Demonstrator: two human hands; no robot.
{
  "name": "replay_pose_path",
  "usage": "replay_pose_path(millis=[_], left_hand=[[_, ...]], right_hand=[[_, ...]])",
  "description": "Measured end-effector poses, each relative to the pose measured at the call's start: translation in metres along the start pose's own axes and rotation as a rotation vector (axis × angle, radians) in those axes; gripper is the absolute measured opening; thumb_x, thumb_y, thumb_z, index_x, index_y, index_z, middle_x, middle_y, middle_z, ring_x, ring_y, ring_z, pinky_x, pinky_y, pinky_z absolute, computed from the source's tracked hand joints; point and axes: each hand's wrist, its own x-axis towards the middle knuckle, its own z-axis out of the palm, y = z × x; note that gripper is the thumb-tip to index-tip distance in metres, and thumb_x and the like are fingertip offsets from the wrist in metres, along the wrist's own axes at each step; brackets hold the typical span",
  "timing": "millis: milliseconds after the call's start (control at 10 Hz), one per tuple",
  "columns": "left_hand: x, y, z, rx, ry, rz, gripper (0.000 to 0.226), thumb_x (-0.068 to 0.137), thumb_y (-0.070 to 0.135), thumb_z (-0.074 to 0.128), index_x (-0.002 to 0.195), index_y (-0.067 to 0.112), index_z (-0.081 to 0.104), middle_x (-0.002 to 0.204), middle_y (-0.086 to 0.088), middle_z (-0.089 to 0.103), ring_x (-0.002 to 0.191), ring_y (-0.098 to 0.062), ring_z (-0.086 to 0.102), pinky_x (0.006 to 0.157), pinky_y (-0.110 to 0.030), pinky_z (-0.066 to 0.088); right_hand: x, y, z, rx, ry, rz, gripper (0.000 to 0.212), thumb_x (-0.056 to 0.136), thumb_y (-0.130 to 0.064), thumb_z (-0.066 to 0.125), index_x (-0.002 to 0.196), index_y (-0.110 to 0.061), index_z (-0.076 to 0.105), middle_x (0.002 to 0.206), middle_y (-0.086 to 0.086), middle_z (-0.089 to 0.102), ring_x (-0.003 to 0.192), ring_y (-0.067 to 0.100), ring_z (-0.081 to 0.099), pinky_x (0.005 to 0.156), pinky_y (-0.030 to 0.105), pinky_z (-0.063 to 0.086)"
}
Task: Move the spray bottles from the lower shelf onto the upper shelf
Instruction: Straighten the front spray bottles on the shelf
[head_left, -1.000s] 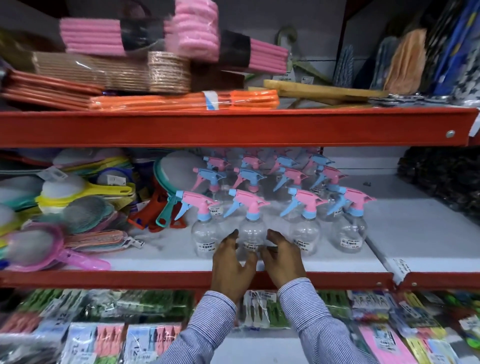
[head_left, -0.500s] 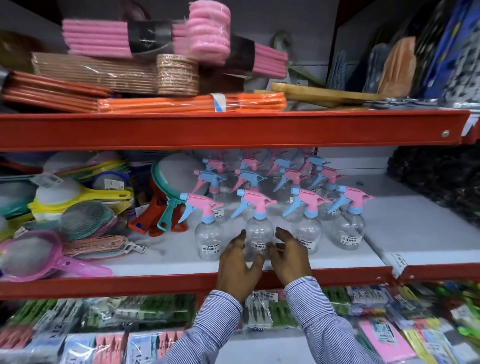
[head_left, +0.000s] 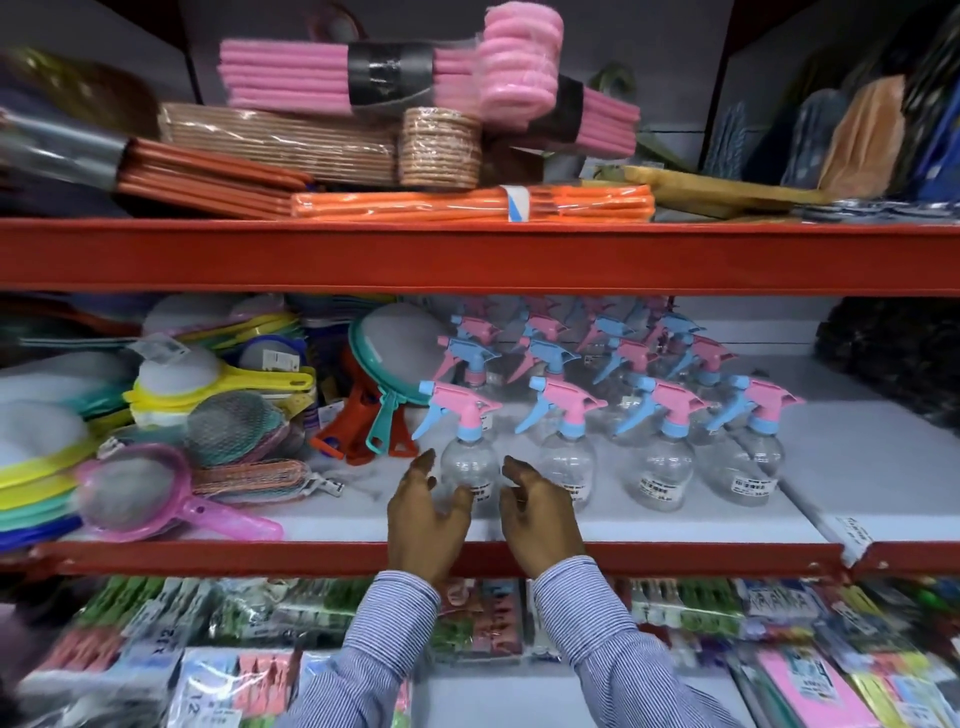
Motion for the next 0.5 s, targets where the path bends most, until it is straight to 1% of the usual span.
replay_pose_path(millis=[100,200,300,400,500], left_hand=[[-0.0005,-0.001,-0.0027,-0.036,-0.046,0.014,0.059,0.073,0.036,0.059,0.128,0.016,0.056,0.121,-0.007,0.069,0.108,-0.022,0.065,0.093,-0.038,0.054],[-0.002,-0.0029,-0.0036,-0.046,-0.06,0.044,0.055,0.074,0.035,0.06,0.127,0.017,0.056,0.118,-0.007,0.07,0.107,-0.023,0.065,0.091,-0.04,0.055],[-0.0031,-0.0034,-0.0039,-0.045,-0.065,0.075,0.055,0.075,0.032,0.06,0.129,0.019,0.054,0.118,-0.006,0.069,0.107,-0.022,0.065,0.09,-0.04,0.055],[-0.0006,-0.0059,-0.0024,-0.032,-0.077,0.098,0.056,0.075,0.033,0.06,0.129,0.019,0.054,0.12,-0.005,0.069,0.108,-0.021,0.065,0.09,-0.041,0.055],[-0.0006,-0.0064,-0.0019,-0.048,-0.08,0.109,0.059,0.075,0.034,0.059,0.132,0.02,0.053,0.122,-0.004,0.068,0.111,-0.019,0.064,0.091,-0.041,0.055]], right_hand=[[0.002,-0.0022,0.0045,-0.003,-0.004,0.015,0.038,0.091,-0.012,0.047,0.128,-0.011,0.056,0.123,0.007,0.067,0.107,0.019,0.064,0.098,0.025,0.047],[0.0022,-0.0007,0.0068,0.037,0.013,0.017,0.035,0.09,-0.013,0.049,0.124,-0.015,0.058,0.119,0.003,0.069,0.105,0.017,0.065,0.097,0.032,0.05],[0.001,-0.0028,0.0058,0.038,0.02,0.025,0.033,0.09,-0.012,0.05,0.122,-0.016,0.06,0.116,0.001,0.07,0.101,0.015,0.066,0.095,0.028,0.051],[0.0002,-0.0011,0.0043,0.063,0.021,0.033,0.033,0.091,-0.011,0.051,0.123,-0.014,0.059,0.118,0.002,0.068,0.102,0.014,0.065,0.092,0.02,0.047],[-0.0015,-0.0026,0.0003,0.058,0.023,0.058,0.034,0.091,-0.011,0.052,0.124,-0.01,0.058,0.12,0.003,0.067,0.102,0.014,0.064,0.086,0.012,0.041]])
